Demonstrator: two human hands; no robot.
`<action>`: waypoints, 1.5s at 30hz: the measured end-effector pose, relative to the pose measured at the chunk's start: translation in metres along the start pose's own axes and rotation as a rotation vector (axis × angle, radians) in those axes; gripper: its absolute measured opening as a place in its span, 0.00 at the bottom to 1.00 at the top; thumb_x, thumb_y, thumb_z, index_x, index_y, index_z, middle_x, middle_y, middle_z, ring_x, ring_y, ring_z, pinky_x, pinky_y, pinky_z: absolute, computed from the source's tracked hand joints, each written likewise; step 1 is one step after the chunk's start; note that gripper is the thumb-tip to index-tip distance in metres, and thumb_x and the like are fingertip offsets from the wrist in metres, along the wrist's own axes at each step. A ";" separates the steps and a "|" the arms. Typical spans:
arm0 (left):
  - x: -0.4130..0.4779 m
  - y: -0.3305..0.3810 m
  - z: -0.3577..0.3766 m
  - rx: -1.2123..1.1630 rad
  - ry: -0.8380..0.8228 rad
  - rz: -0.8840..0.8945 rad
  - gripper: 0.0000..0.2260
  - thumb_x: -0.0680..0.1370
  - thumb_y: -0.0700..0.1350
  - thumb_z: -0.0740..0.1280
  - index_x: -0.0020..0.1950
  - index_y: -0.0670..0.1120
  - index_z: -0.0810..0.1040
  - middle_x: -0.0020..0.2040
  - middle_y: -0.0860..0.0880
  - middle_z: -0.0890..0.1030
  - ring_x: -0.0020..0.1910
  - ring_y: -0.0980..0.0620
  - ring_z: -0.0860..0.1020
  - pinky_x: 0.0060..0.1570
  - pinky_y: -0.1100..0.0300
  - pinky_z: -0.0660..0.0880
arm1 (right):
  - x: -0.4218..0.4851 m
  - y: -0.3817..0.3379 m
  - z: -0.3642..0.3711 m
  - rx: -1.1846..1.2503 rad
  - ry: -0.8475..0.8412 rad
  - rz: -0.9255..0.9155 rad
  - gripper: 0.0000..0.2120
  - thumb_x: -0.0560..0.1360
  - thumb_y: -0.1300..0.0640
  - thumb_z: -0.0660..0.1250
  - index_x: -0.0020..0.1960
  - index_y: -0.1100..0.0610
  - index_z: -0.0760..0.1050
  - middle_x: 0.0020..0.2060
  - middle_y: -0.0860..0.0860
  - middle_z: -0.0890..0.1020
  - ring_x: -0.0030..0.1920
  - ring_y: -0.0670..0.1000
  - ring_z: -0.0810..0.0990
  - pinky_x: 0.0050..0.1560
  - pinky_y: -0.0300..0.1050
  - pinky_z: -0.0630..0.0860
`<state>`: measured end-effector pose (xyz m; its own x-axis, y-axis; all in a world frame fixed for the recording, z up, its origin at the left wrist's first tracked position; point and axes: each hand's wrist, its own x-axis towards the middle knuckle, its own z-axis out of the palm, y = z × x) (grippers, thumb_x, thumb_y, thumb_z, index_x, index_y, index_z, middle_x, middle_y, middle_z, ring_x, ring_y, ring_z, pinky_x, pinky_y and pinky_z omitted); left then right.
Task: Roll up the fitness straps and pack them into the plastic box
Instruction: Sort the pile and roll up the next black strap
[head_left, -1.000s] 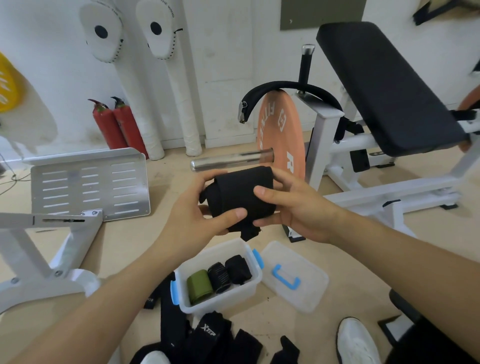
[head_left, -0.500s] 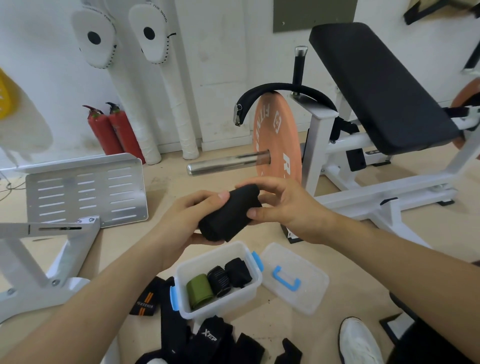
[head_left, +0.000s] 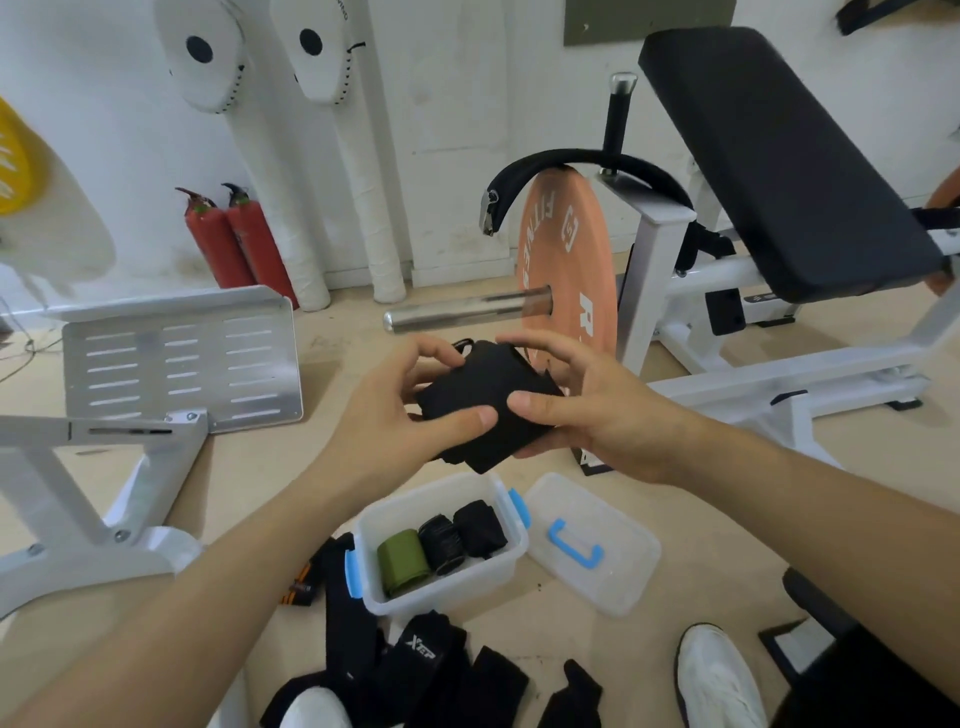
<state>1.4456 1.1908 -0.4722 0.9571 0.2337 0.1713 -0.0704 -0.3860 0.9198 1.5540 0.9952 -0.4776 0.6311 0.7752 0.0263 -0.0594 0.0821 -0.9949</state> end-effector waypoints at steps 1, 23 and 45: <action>0.000 0.001 -0.002 -0.035 -0.045 -0.038 0.20 0.71 0.43 0.79 0.59 0.51 0.75 0.54 0.50 0.84 0.50 0.53 0.84 0.39 0.57 0.83 | 0.000 0.001 -0.002 -0.027 -0.018 0.001 0.27 0.74 0.63 0.73 0.70 0.49 0.73 0.63 0.58 0.78 0.57 0.61 0.84 0.53 0.63 0.83; 0.008 -0.170 -0.030 0.379 -0.181 -0.194 0.26 0.71 0.43 0.79 0.65 0.53 0.73 0.54 0.52 0.82 0.51 0.52 0.82 0.53 0.51 0.81 | 0.103 0.148 -0.014 -0.935 -0.235 0.138 0.27 0.74 0.50 0.75 0.71 0.44 0.72 0.55 0.48 0.80 0.47 0.45 0.83 0.49 0.38 0.78; 0.024 -0.419 0.025 0.924 -0.741 -0.285 0.22 0.78 0.54 0.71 0.71 0.56 0.73 0.63 0.51 0.79 0.61 0.49 0.77 0.51 0.56 0.73 | 0.099 0.395 -0.076 -0.943 0.094 0.150 0.19 0.75 0.59 0.73 0.65 0.54 0.78 0.75 0.49 0.65 0.70 0.48 0.70 0.62 0.32 0.66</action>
<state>1.5052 1.3358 -0.8622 0.8554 -0.0357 -0.5168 0.1062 -0.9643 0.2425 1.6512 1.0569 -0.8758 0.7296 0.6797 -0.0748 0.4765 -0.5838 -0.6573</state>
